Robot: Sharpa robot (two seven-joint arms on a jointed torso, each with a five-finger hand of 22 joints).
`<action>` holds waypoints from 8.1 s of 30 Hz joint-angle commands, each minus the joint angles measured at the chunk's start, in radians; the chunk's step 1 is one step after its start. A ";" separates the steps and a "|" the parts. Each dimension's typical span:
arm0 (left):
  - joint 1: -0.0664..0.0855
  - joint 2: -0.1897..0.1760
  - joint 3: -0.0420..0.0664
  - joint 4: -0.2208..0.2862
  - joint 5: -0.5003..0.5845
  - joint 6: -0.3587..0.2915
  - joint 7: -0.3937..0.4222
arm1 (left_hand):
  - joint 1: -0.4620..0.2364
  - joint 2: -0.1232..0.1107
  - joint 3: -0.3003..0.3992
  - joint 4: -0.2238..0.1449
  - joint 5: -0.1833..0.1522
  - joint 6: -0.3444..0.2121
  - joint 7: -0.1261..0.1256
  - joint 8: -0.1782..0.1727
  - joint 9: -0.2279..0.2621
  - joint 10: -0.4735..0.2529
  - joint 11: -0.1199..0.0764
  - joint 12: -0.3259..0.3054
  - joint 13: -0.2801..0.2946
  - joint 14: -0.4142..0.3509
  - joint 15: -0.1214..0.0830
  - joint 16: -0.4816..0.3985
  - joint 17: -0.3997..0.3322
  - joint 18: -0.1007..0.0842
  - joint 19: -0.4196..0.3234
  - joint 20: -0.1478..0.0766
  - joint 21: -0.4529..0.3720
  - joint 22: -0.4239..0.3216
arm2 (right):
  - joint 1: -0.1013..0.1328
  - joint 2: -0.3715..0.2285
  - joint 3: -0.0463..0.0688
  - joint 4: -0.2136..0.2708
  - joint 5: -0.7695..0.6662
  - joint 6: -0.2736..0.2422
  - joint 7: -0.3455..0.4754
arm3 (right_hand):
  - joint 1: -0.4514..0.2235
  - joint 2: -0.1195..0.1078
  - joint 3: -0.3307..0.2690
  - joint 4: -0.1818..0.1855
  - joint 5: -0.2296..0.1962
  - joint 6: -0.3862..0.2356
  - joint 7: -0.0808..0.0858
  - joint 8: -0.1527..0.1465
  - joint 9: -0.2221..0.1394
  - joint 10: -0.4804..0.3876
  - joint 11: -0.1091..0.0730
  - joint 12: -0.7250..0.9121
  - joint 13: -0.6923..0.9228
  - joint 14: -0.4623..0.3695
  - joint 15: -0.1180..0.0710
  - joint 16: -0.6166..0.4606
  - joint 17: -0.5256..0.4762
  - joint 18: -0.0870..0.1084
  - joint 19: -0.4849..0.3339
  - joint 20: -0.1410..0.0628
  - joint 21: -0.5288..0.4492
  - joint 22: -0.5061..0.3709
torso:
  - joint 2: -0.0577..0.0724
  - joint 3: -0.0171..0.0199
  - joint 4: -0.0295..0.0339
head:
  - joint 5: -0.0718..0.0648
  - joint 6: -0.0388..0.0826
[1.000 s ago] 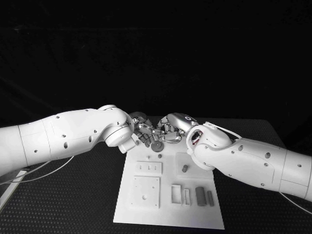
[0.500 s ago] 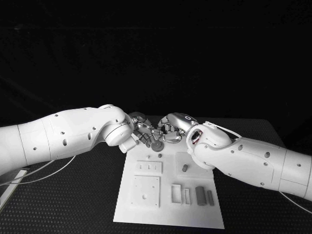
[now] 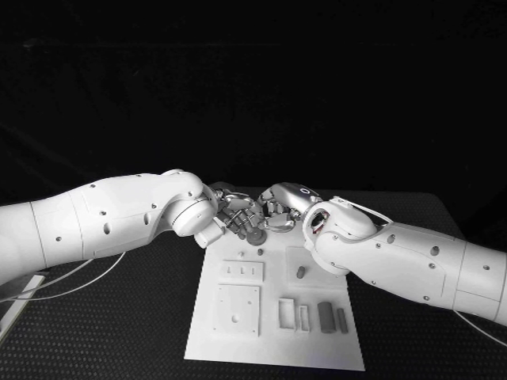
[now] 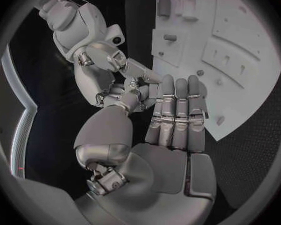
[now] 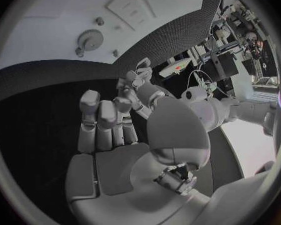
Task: Assemble the parts on the task board
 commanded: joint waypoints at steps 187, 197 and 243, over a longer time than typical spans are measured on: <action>-0.088 0.076 -0.078 -0.110 -0.407 0.216 -0.109 | -0.034 0.100 0.080 -0.022 -0.165 -0.023 -0.043 -0.105 0.609 -0.159 -0.081 0.837 0.448 0.232 -0.193 0.903 0.171 0.090 0.317 -0.187 0.706 0.391 | 0.081 -0.141 0.038 -0.141 0.667 0.044 0.263 | -0.110 -0.021 -0.027 0.001 0.002 -0.224 0.184 -0.129 -0.020 -0.313 0.164 -0.547 -0.401 -0.395 0.231 -0.659 -0.340 -0.031 -0.446 0.181 -0.487 -0.245 | 0.003 0.0015 -0.0042 | -0.034 -0.093; -0.094 0.079 -0.078 -0.114 -0.407 0.259 -0.122 | -0.033 0.095 0.081 -0.023 -0.152 -0.010 -0.044 -0.114 0.593 -0.154 -0.082 0.833 0.446 0.235 -0.193 0.906 0.170 0.090 0.315 -0.185 0.714 0.390 | 0.081 -0.135 0.038 -0.156 0.700 0.055 0.276 | -0.088 -0.015 -0.065 0.001 0.001 -0.243 0.188 -0.120 -0.018 -0.301 0.188 -0.659 -0.546 -0.449 0.285 -0.816 -0.425 -0.046 -0.530 0.221 -0.585 -0.301 | 0.004 0.0008 -0.0047 | -0.035 -0.096; -0.107 0.085 -0.078 -0.111 -0.446 0.241 -0.135 | -0.031 0.087 0.086 -0.023 -0.158 0.000 -0.040 -0.144 0.537 -0.146 -0.078 0.826 0.443 0.233 -0.189 0.908 0.159 0.089 0.309 -0.182 0.725 0.387 | 0.081 -0.125 0.037 -0.165 0.710 0.076 0.269 | -0.089 0.000 -0.092 0.002 0.001 -0.254 0.191 -0.111 -0.029 -0.281 0.201 -0.715 -0.660 -0.467 0.307 -0.883 -0.468 -0.043 -0.565 0.245 -0.631 -0.320 | 0.003 0.0014 -0.0050 | -0.035 -0.106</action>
